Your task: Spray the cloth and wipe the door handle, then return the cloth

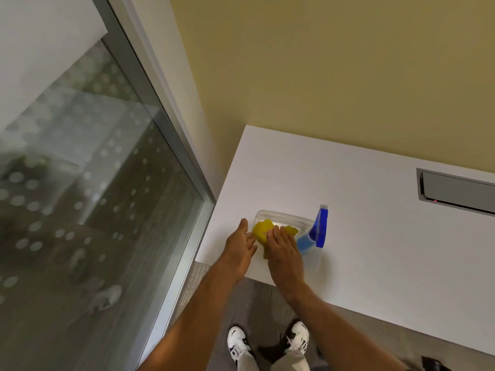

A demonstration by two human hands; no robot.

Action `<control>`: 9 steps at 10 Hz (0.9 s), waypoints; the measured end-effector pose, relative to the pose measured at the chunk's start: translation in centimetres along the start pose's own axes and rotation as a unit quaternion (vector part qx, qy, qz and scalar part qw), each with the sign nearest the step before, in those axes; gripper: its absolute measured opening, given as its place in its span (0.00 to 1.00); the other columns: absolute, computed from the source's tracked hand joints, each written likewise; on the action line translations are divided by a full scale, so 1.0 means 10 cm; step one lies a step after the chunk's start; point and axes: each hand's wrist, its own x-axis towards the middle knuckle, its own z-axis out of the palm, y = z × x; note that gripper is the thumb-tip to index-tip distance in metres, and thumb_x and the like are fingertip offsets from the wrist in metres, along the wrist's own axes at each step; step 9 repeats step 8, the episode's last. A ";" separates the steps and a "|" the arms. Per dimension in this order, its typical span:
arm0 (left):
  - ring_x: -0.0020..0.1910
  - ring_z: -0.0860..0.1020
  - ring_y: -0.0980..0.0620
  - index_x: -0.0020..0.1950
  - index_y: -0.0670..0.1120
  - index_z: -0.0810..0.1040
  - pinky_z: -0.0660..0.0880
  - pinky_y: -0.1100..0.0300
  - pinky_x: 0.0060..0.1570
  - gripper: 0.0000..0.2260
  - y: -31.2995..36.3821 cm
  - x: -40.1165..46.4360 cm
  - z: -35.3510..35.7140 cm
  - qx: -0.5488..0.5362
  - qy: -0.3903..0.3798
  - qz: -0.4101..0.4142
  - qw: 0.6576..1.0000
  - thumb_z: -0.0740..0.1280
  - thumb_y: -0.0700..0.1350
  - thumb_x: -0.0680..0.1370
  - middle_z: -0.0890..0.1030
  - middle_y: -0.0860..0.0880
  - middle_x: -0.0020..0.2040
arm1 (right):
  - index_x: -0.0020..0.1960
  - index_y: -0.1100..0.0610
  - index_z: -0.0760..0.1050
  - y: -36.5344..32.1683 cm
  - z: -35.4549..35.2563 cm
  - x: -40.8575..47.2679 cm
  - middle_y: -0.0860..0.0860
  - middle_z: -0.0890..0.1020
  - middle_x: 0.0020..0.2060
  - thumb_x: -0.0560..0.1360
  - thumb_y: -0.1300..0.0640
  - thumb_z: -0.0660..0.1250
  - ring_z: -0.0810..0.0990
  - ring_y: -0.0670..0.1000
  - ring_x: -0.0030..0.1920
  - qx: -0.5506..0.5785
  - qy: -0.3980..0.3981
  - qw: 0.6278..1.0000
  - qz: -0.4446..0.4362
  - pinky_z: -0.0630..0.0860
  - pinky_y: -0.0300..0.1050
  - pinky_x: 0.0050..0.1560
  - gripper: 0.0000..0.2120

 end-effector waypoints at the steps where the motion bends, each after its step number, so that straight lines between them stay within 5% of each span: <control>1: 0.83 0.62 0.43 0.86 0.43 0.55 0.61 0.49 0.80 0.29 -0.05 0.00 -0.12 0.040 0.006 0.036 0.999 0.51 0.56 0.88 0.61 0.42 0.84 | 0.68 0.64 0.75 -0.03 0.08 0.06 0.61 0.77 0.68 0.70 0.59 0.77 0.74 0.64 0.69 -0.015 -0.015 0.998 0.057 0.69 0.60 0.68 0.29; 3: 0.81 0.66 0.46 0.85 0.46 0.58 0.65 0.50 0.79 0.27 -0.07 -0.05 -0.35 0.098 0.029 0.094 0.990 0.54 0.54 0.88 0.65 0.45 0.83 | 0.72 0.64 0.70 -0.15 0.22 0.21 0.62 0.72 0.72 0.77 0.65 0.69 0.63 0.64 0.76 -0.001 0.043 0.994 0.102 0.53 0.57 0.76 0.24; 4: 0.81 0.67 0.47 0.85 0.47 0.60 0.64 0.49 0.80 0.27 -0.09 -0.05 -0.42 0.125 0.026 0.113 0.985 0.55 0.55 0.87 0.66 0.47 0.83 | 0.75 0.62 0.66 -0.25 0.44 0.15 0.60 0.64 0.77 0.79 0.55 0.68 0.58 0.66 0.77 -0.029 -0.070 0.995 0.059 0.56 0.63 0.75 0.27; 5: 0.81 0.67 0.48 0.84 0.48 0.61 0.64 0.50 0.80 0.28 -0.08 -0.07 -0.46 0.150 0.014 0.122 0.981 0.55 0.57 0.86 0.66 0.48 0.83 | 0.80 0.60 0.46 -0.22 0.63 0.13 0.58 0.46 0.81 0.84 0.42 0.48 0.42 0.63 0.79 0.010 -0.219 0.973 0.074 0.42 0.60 0.76 0.32; 6: 0.81 0.66 0.49 0.84 0.49 0.61 0.63 0.50 0.80 0.28 -0.08 -0.10 -0.49 0.175 0.012 0.130 0.976 0.55 0.59 0.86 0.67 0.49 0.82 | 0.81 0.59 0.44 -0.17 0.60 0.20 0.57 0.47 0.81 0.84 0.42 0.42 0.42 0.60 0.80 0.019 -0.246 0.965 0.084 0.42 0.59 0.77 0.31; 7: 0.80 0.66 0.50 0.84 0.52 0.61 0.64 0.52 0.78 0.27 -0.05 -0.20 -0.49 0.245 0.029 0.133 0.960 0.52 0.60 0.86 0.64 0.51 0.84 | 0.78 0.62 0.58 -0.23 0.33 0.14 0.59 0.61 0.78 0.85 0.46 0.48 0.55 0.61 0.79 0.038 -0.142 0.989 0.025 0.55 0.58 0.76 0.27; 8: 0.80 0.66 0.50 0.84 0.54 0.60 0.65 0.53 0.76 0.26 0.04 -0.37 -0.48 0.323 0.056 0.158 0.931 0.51 0.59 0.87 0.62 0.52 0.84 | 0.77 0.59 0.62 -0.45 0.00 0.10 0.57 0.63 0.78 0.85 0.48 0.51 0.58 0.60 0.78 0.075 -0.096 0.990 -0.067 0.55 0.55 0.76 0.24; 9: 0.80 0.66 0.50 0.84 0.54 0.60 0.65 0.53 0.76 0.26 0.04 -0.37 -0.48 0.323 0.056 0.158 0.931 0.51 0.59 0.87 0.62 0.52 0.84 | 0.77 0.59 0.62 -0.45 0.00 0.10 0.57 0.63 0.78 0.85 0.48 0.51 0.58 0.60 0.78 0.075 -0.096 0.990 -0.067 0.55 0.55 0.76 0.24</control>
